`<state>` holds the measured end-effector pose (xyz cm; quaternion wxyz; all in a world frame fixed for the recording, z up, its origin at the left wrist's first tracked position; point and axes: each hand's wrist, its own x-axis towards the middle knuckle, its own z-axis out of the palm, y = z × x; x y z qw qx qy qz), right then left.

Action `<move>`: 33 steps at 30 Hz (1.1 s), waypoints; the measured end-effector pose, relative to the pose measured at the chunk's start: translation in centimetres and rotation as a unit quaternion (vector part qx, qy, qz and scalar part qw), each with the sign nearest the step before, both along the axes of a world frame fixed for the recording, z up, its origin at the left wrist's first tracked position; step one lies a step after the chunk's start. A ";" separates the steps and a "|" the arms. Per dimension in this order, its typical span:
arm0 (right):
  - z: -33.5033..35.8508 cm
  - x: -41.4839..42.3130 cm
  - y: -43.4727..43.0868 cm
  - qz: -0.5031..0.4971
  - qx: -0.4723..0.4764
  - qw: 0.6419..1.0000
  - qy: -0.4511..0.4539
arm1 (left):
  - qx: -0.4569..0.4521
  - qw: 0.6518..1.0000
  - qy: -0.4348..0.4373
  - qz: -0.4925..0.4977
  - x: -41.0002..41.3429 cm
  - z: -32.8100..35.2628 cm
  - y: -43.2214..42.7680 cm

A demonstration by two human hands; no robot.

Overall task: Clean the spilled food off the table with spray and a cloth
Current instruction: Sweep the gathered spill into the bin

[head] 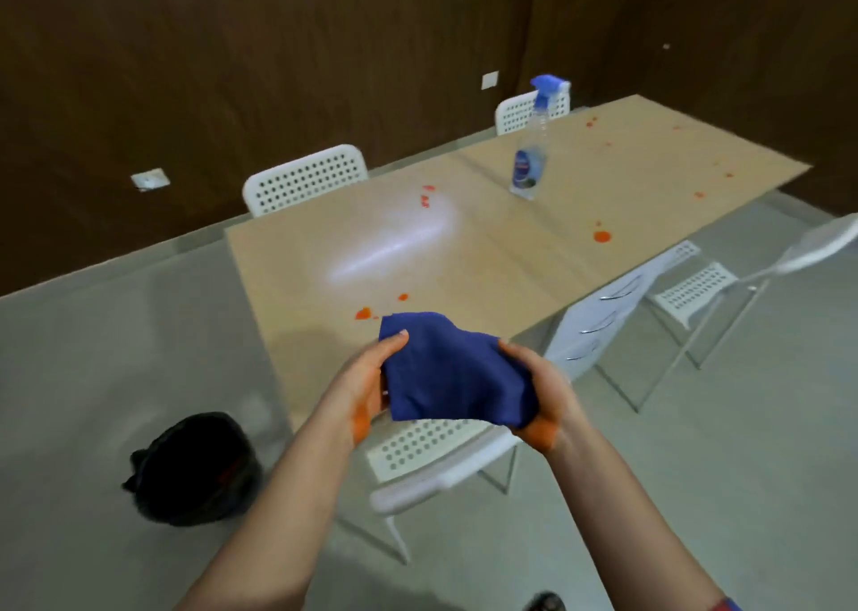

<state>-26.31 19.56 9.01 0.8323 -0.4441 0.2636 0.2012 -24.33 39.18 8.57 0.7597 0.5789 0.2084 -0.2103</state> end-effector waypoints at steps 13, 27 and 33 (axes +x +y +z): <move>0.3 8.6 -26.6 -0.127 -0.173 0.977 0.000 | 0.055 0.994 -0.037 -0.089 9.7 -1.3 -27.8; -1.2 32.7 -38.2 -0.123 -0.303 0.939 -0.111 | 0.100 0.994 -0.033 -0.039 31.4 -6.0 -39.3; -1.7 42.5 -39.8 -0.099 -0.303 0.943 -0.095 | 0.107 0.991 -0.052 0.057 39.1 -5.7 -40.2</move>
